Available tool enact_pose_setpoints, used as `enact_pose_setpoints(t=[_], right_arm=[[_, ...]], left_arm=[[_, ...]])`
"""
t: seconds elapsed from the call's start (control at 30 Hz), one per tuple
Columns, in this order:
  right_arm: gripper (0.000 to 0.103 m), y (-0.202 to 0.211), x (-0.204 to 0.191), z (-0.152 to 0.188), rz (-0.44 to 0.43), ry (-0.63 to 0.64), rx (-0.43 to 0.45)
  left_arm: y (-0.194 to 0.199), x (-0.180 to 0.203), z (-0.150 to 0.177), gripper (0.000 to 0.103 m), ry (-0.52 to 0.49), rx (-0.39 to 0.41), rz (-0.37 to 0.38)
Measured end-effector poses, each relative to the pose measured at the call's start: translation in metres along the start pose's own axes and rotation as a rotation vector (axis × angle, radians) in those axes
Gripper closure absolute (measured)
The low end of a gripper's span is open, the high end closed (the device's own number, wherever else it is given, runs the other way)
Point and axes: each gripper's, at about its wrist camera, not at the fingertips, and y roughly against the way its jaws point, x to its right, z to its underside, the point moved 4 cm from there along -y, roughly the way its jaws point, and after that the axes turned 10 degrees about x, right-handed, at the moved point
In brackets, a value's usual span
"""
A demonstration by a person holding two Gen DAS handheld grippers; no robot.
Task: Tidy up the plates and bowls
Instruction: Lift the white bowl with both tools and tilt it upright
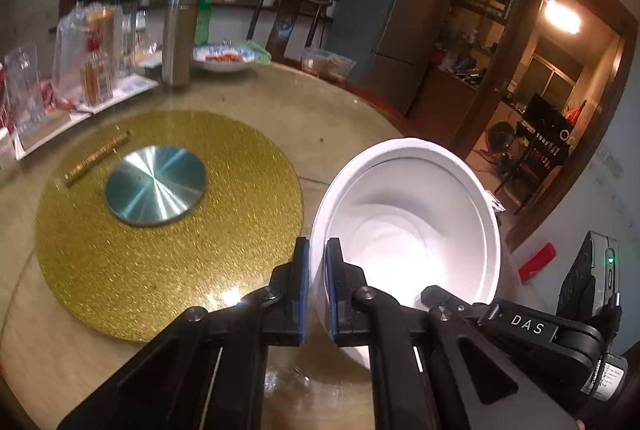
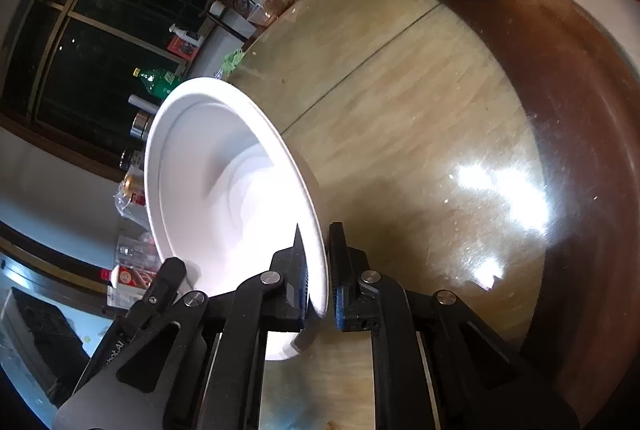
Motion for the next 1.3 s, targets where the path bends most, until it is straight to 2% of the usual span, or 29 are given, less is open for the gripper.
enact_pose_setpoints(t=[0.13, 0.5, 0.9, 1.3], right_arm=[[0.095, -0.002, 0.006, -0.002, -0.008, -0.032, -0.008], [0.096, 0.003, -0.002, 0.000, 0.008, 0.018, 0.024], [0.096, 0.001, 0.000, -0.002, 0.007, 0.023, 0.024], [0.096, 0.007, -0.010, -0.001, 0.031, 0.092, 0.060]], left_arm=[[-0.002, 0.001, 0.002, 0.097, -0.006, -0.004, 0.000], [0.004, 0.004, 0.000, 0.097, -0.030, 0.032, -0.016], [0.005, 0.005, 0.001, 0.097, -0.036, 0.038, -0.025], [0.005, 0.003, -0.001, 0.096, -0.055, 0.057, -0.049]])
